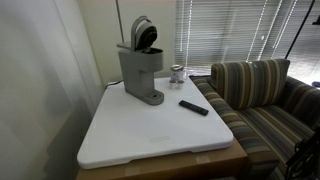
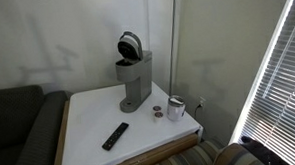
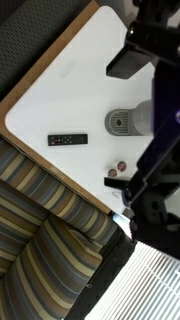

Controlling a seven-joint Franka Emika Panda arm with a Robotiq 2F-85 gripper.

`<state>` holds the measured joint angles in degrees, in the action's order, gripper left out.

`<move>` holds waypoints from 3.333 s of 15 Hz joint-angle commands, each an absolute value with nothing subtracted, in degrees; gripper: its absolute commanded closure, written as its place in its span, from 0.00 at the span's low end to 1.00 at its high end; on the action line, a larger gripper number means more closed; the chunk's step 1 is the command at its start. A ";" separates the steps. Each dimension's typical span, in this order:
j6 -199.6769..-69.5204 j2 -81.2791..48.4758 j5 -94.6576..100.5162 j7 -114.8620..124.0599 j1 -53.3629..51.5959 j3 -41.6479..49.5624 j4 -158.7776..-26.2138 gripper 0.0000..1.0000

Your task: Close the grey coffeemaker

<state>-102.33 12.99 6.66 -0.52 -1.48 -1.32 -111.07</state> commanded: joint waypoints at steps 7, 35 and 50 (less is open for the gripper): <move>-101.41 -7.28 2.06 -17.83 -1.13 -0.60 -81.52 0.00; -101.84 -32.99 3.75 -15.18 -3.34 -2.83 -50.20 0.00; -96.24 -47.61 -1.68 -20.09 -2.64 -4.42 -32.07 0.48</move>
